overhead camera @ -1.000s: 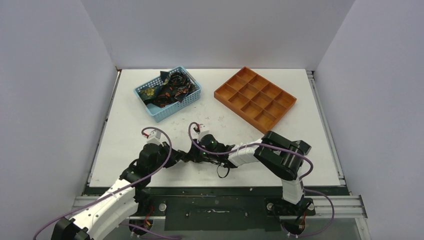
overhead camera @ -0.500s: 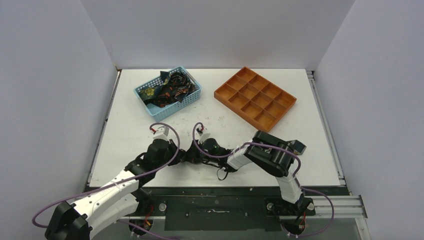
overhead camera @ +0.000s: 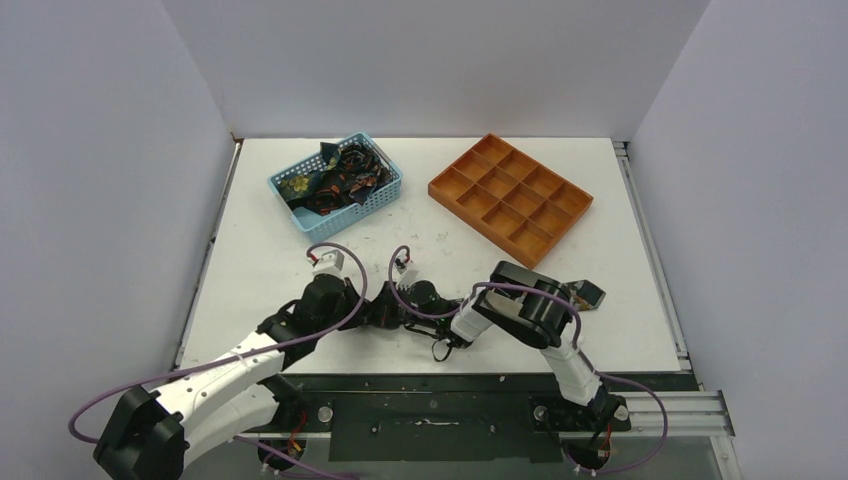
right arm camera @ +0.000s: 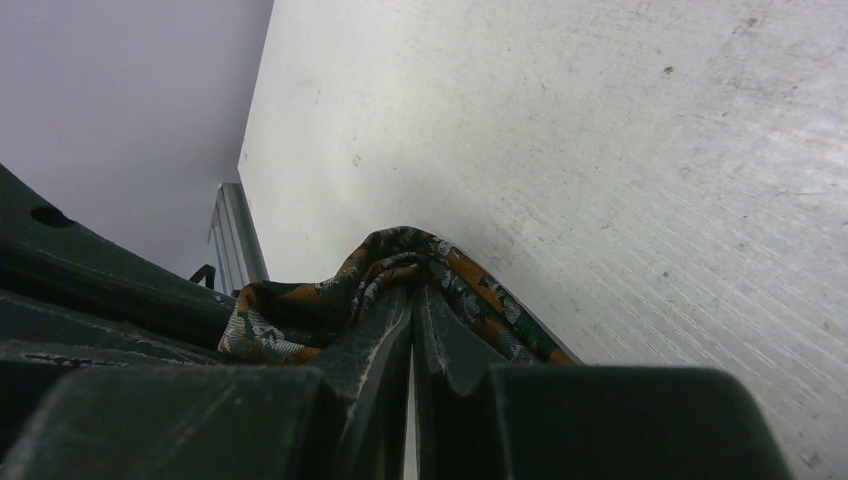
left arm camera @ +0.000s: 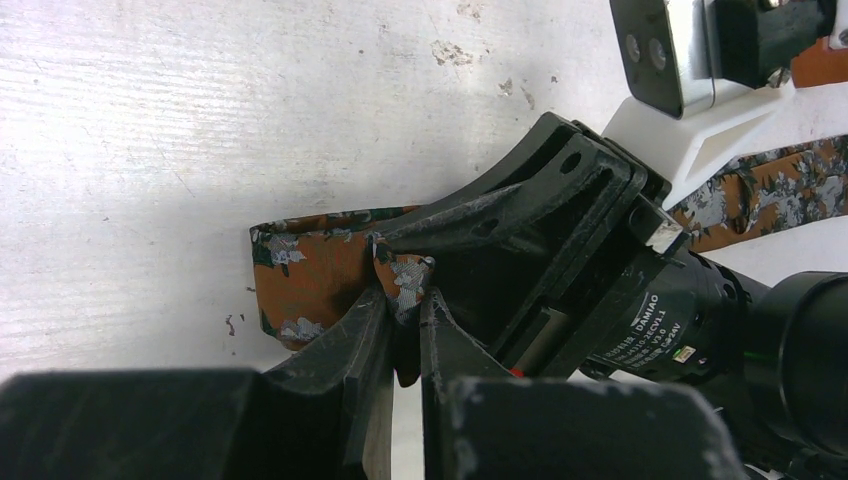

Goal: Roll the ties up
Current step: Roll the tie at the center of the board.

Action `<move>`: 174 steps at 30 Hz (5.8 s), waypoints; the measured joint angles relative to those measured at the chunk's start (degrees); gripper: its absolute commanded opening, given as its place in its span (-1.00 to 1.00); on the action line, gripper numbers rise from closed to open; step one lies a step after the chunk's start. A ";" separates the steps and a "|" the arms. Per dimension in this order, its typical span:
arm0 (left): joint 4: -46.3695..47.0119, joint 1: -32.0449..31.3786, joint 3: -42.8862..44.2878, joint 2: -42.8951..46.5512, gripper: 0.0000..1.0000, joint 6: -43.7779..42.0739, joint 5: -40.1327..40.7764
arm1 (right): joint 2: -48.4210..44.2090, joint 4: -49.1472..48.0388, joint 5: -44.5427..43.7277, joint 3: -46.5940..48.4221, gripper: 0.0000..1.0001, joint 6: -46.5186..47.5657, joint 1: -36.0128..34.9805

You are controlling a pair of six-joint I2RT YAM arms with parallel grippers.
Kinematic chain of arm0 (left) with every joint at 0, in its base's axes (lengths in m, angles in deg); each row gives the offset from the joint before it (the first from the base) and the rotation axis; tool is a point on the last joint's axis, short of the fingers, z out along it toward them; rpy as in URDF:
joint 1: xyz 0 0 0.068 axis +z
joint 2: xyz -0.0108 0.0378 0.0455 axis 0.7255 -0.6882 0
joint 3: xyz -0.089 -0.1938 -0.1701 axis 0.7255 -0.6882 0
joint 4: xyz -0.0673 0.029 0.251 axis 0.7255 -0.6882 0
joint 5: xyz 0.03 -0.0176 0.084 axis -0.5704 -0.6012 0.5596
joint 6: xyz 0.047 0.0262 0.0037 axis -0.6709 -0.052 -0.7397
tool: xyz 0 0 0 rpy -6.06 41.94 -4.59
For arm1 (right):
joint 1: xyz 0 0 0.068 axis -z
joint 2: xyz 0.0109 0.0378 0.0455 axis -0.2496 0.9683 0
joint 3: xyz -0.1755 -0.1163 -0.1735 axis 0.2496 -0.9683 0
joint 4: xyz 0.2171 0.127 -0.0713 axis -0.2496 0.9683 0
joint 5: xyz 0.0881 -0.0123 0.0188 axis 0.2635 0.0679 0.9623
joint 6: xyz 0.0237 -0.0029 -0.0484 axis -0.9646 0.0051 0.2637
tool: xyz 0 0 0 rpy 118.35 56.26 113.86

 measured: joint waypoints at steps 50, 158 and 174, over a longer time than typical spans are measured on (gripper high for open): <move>-4.59 -5.38 2.86 -1.68 -1.00 -2.10 12.85 | -17.25 36.15 -15.80 0.46 -0.83 11.28 -2.16; -17.92 -16.96 24.72 -19.74 0.46 -4.35 23.32 | -40.63 39.87 -19.96 -19.37 -0.04 19.39 -0.59; -6.34 13.81 -8.35 22.86 0.19 5.92 1.55 | -24.24 37.81 -8.17 1.62 -0.48 16.96 0.24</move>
